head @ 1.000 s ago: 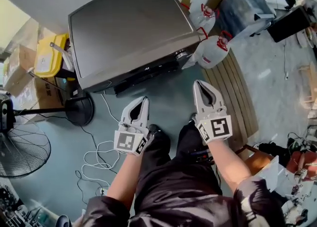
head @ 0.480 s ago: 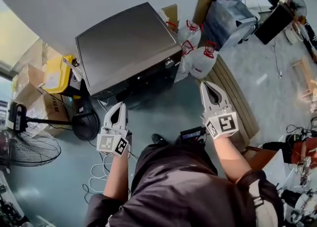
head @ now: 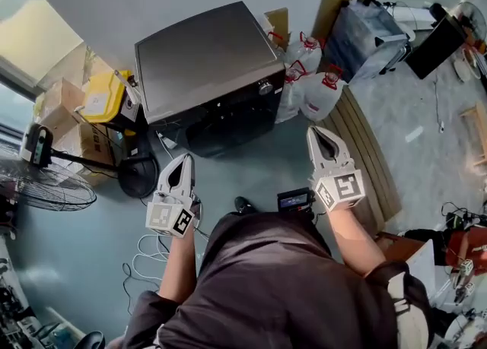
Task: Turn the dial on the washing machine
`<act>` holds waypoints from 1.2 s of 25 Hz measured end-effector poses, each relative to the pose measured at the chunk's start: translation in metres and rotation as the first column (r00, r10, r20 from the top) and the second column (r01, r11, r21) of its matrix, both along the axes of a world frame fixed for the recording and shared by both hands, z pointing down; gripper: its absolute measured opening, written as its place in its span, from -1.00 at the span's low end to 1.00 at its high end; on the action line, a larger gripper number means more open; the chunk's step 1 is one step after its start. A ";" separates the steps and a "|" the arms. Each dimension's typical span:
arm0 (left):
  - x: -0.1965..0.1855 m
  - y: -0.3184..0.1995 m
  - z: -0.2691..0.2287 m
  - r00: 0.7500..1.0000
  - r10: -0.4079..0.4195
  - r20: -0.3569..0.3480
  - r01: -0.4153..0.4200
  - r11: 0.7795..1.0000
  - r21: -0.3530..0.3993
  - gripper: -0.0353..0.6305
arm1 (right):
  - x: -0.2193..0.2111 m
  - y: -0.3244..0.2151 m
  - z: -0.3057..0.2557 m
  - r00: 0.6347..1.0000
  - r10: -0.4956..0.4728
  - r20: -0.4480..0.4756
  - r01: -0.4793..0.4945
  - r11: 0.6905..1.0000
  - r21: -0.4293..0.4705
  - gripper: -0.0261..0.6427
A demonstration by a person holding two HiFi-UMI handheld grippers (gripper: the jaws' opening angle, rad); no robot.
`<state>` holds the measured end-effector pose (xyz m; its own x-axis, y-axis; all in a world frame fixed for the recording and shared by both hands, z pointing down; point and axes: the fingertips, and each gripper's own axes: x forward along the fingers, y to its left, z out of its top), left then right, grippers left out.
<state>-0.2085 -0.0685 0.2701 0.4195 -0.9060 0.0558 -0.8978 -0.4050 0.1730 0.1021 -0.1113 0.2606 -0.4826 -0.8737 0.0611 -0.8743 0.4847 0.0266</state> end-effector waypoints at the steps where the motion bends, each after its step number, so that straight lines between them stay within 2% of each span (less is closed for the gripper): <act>1: 0.002 0.007 -0.001 1.000 -0.001 0.004 0.001 1.000 -0.001 -0.85 | 0.001 0.006 0.002 1.000 -0.008 -0.004 0.008 1.000 -0.002 -0.86; 6: 0.020 0.048 -0.008 0.999 -0.031 0.007 0.032 0.999 -0.026 -0.85 | 0.008 0.042 0.012 0.998 -0.069 0.013 0.069 0.997 -0.033 -0.86; 10: 0.038 0.089 -0.004 1.000 -0.009 0.005 0.009 0.999 -0.054 -0.85 | 0.011 0.080 0.016 0.993 -0.114 0.035 0.116 0.992 -0.053 -0.86; 16: 0.050 0.148 0.003 0.998 -0.038 0.058 0.043 0.995 -0.085 -0.85 | 0.017 0.127 0.035 0.989 -0.142 0.037 0.144 0.988 -0.062 -0.86; 22: 0.029 0.186 0.006 0.990 -0.098 0.101 0.106 0.991 -0.077 -0.85 | -0.004 0.171 0.065 0.989 -0.149 0.017 0.150 0.984 -0.092 -0.86; 27: 0.013 0.198 0.029 0.997 -0.046 0.060 0.052 0.993 -0.102 -0.85 | -0.029 0.200 0.063 0.995 -0.098 -0.009 0.095 0.985 -0.142 -0.86; 30: 0.004 0.207 0.026 0.999 -0.005 0.041 0.009 0.995 -0.101 -0.85 | -0.037 0.214 0.052 0.998 -0.052 -0.017 0.050 0.993 -0.110 -0.86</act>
